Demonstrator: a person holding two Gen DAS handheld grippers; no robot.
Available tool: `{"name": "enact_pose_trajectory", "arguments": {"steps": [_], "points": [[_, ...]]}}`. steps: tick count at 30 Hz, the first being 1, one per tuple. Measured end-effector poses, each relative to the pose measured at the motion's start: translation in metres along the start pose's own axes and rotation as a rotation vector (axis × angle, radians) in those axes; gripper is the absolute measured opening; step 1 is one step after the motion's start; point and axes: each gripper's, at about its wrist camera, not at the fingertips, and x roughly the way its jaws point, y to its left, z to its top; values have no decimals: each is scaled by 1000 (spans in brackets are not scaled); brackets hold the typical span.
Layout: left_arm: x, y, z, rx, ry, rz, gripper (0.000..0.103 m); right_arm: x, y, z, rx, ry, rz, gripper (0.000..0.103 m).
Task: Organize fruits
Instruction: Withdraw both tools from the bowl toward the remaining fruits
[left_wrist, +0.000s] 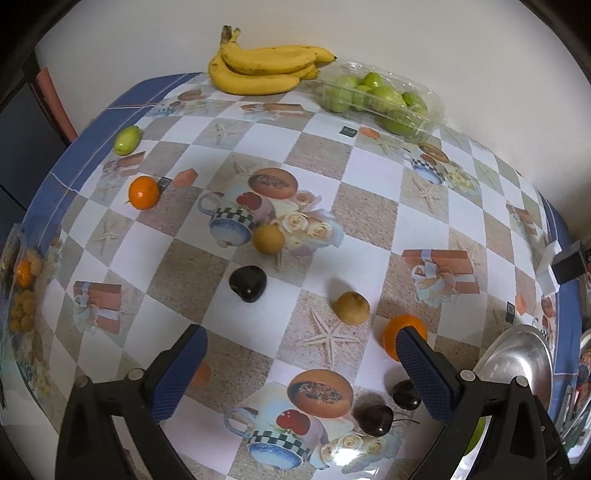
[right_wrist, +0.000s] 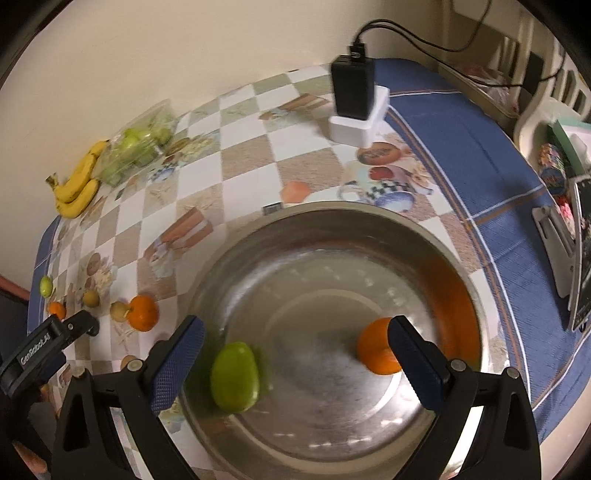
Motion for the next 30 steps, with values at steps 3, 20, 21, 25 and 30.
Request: {"name": "enact_pose_trajectory", "arguments": {"steps": [3,20,21,25,30], "points": [[0,7,3,-16,0,0,103,0,9,-1,-23,1,15,99],[5,58,14,-136,7,28,103,8,68,-14,-163,40,85,99],[5,60,14,-138,9,26,103,9,71,-15,-171,45,92,99],[6,65,16,-146,15,-2,103,11,81,-16,-198,38,114,99],[13,62,16,-137,53,-48,103,14,88,-16,-211,36,130,98]]}}
